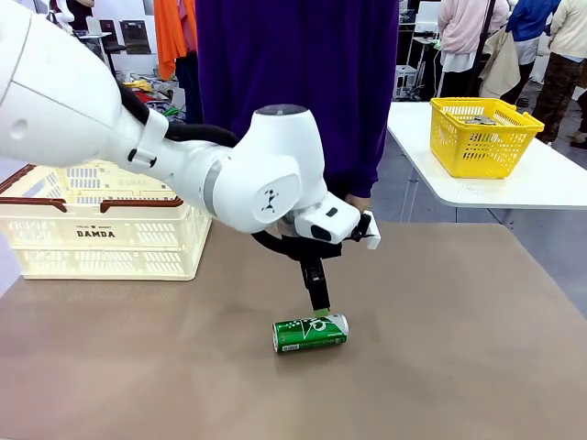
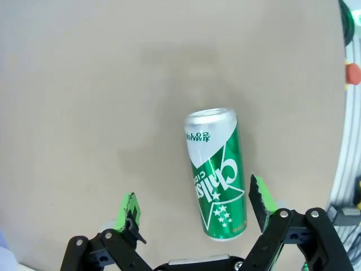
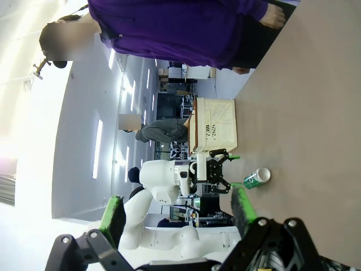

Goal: Place the drinks into the Shopping basket.
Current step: Pick up one drink and place it into the Shopping basket.

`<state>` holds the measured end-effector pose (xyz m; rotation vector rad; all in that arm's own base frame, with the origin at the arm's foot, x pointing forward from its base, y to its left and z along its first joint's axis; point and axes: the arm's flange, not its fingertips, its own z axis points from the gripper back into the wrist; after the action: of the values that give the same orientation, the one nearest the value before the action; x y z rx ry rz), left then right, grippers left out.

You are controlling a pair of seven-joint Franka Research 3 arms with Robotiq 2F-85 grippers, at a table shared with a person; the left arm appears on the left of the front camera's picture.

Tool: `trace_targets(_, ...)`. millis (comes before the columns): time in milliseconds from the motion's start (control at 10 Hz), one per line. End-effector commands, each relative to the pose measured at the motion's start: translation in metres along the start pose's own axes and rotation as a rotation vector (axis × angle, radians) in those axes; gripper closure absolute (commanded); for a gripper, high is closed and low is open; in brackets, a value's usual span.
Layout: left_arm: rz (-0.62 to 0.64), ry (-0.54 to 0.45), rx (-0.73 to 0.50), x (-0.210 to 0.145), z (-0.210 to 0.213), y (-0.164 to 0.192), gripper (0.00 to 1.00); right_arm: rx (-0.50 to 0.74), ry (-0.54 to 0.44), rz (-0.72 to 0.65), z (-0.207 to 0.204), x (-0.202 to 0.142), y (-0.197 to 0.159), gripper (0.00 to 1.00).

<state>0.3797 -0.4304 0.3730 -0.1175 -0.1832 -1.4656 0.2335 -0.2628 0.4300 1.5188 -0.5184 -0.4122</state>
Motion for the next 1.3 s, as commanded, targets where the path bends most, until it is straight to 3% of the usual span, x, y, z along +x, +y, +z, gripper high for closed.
trace_targets(0,0.030,0.051,0.023,-0.004,-0.021,-0.010,0.00,0.008,0.003,0.008,0.001,0.000,0.002,0.00)
trace_targets(300,0.035,0.095,-0.009,0.000,-0.047,-0.007,0.00,0.008,0.003,0.008,0.001,0.000,0.002,0.00)
trace_targets(500,-0.001,0.136,-0.098,0.001,-0.068,-0.005,0.00,0.008,0.003,0.008,0.001,0.000,0.002,0.00)
trace_targets(1000,0.007,0.138,-0.136,-0.002,-0.072,-0.001,0.00,0.008,0.003,0.008,0.001,0.000,0.002,0.00)
trace_targets(1100,0.018,0.148,-0.145,-0.002,-0.073,0.001,0.23,0.008,0.003,0.008,0.001,0.000,0.002,0.00)
trace_targets(1200,0.019,0.168,-0.147,-0.001,-0.073,0.001,0.83,0.008,0.003,0.008,0.001,0.000,0.002,0.00)
